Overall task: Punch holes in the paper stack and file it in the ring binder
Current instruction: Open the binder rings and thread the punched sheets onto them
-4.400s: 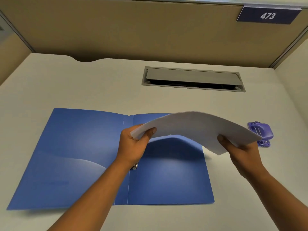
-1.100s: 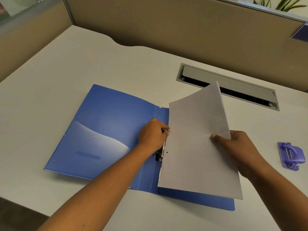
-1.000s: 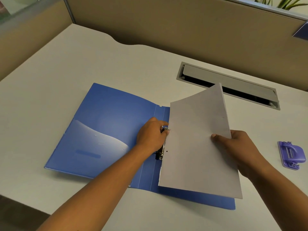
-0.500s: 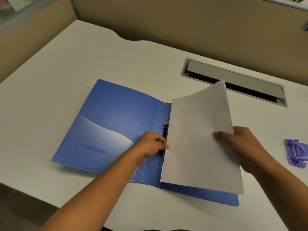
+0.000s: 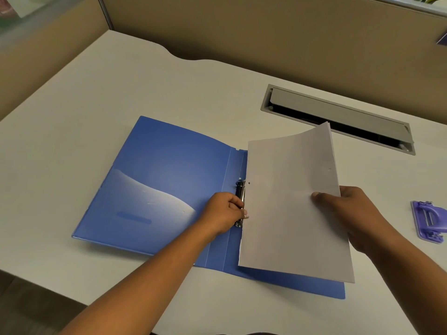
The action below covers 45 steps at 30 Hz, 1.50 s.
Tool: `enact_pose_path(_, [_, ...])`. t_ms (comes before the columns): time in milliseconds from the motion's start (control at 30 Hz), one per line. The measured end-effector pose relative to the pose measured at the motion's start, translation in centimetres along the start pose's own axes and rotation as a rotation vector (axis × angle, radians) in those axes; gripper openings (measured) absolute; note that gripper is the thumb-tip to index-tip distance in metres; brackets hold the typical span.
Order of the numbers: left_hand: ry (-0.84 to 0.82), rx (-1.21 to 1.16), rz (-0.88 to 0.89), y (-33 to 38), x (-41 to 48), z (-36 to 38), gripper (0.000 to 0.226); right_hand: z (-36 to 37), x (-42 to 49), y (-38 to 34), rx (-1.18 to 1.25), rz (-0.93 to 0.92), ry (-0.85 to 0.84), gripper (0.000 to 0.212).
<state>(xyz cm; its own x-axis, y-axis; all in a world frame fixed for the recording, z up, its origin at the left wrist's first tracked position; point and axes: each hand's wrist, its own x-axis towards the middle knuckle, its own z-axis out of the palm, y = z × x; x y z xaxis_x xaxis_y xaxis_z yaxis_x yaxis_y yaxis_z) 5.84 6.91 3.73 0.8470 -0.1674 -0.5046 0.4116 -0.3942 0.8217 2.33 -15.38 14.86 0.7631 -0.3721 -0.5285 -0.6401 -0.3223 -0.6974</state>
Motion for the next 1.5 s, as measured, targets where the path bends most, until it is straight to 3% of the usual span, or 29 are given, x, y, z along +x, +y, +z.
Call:
enact_pose_path(133, [0.128,0.201,0.21,-0.1,0.2,-0.3,0.041,0.1,0.2,0.6,0.018,0.025,-0.001,0.027])
enact_pose_path(267, [0.148,0.33,0.344,0.6,1.0,-0.5,0.046,0.1,0.3,0.8,0.036,0.027,-0.004,0.028])
enact_pose_path(600, [0.196,0.387,0.335,1.9,2.6,-0.2,0.026,-0.2,0.5,0.6,0.024,-0.022,-0.026,0.025])
enact_pose_path(900, [0.181,0.636,0.32,2.3,2.9,0.5,0.045,0.1,1.8,2.9,0.048,0.044,-0.03,0.026])
enact_pose_path(1100, [0.216,0.452,0.309,1.5,2.0,-0.2,0.065,0.7,3.0,5.1,0.016,0.119,-0.031,0.016])
enact_pose_path(1167, [0.27,0.393,0.291,0.8,1.4,-0.8,0.056,0.5,3.4,6.1,-0.106,0.133,0.026,0.018])
enact_pose_path(1267, [0.306,0.364,0.218,-0.6,0.4,-1.9,0.032,-0.1,3.2,7.3,-0.442,0.119,0.174,0.049])
enact_pose_path(1333, [0.281,0.354,0.151,-1.4,-0.3,-2.2,0.018,-0.1,2.8,7.8,-0.521,0.027,0.242,0.059])
enact_pose_path(1500, [0.17,0.14,0.008,-2.1,-1.7,-1.9,0.018,3.9,1.5,5.3,-0.378,-0.334,0.109,0.015])
